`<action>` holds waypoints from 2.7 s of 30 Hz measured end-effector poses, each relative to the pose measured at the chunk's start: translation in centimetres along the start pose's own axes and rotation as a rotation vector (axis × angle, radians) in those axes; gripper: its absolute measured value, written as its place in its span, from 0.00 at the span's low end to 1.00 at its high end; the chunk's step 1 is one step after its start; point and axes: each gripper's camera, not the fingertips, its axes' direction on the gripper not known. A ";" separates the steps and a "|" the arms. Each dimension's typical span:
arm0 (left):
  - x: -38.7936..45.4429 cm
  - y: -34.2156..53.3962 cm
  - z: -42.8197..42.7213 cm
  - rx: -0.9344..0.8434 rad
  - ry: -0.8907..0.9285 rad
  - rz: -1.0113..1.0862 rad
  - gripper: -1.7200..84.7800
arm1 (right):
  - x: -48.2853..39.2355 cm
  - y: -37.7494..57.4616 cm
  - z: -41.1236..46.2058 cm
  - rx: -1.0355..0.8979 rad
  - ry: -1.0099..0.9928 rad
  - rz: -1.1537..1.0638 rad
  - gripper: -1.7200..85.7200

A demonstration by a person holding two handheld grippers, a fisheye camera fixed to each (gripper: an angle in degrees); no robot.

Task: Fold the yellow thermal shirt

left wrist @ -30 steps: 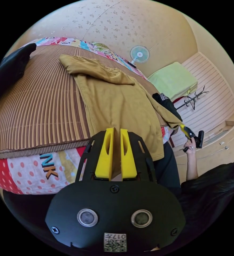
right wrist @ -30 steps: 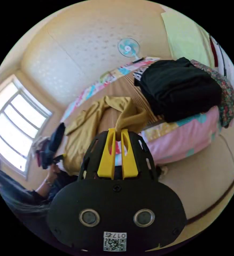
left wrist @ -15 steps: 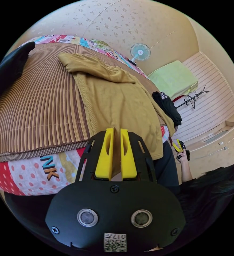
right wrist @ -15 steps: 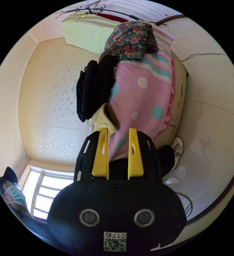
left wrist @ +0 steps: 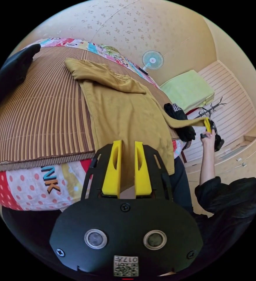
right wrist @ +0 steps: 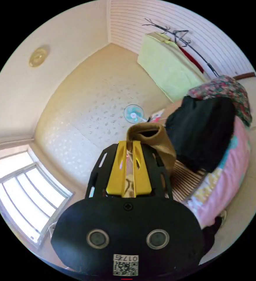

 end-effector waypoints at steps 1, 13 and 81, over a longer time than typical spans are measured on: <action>0.8 0.3 -0.5 0.007 -0.011 0.005 0.13 | -4.3 0.1 3.3 -0.013 -0.103 -0.068 0.06; 3.2 3.5 -8.3 -0.016 -0.127 0.028 0.15 | -27.6 25.3 25.2 -0.996 -0.583 -0.542 0.11; 8.3 -9.7 -30.3 0.072 0.761 -0.290 0.03 | -6.9 -3.1 -8.9 -1.315 -0.661 -0.264 0.04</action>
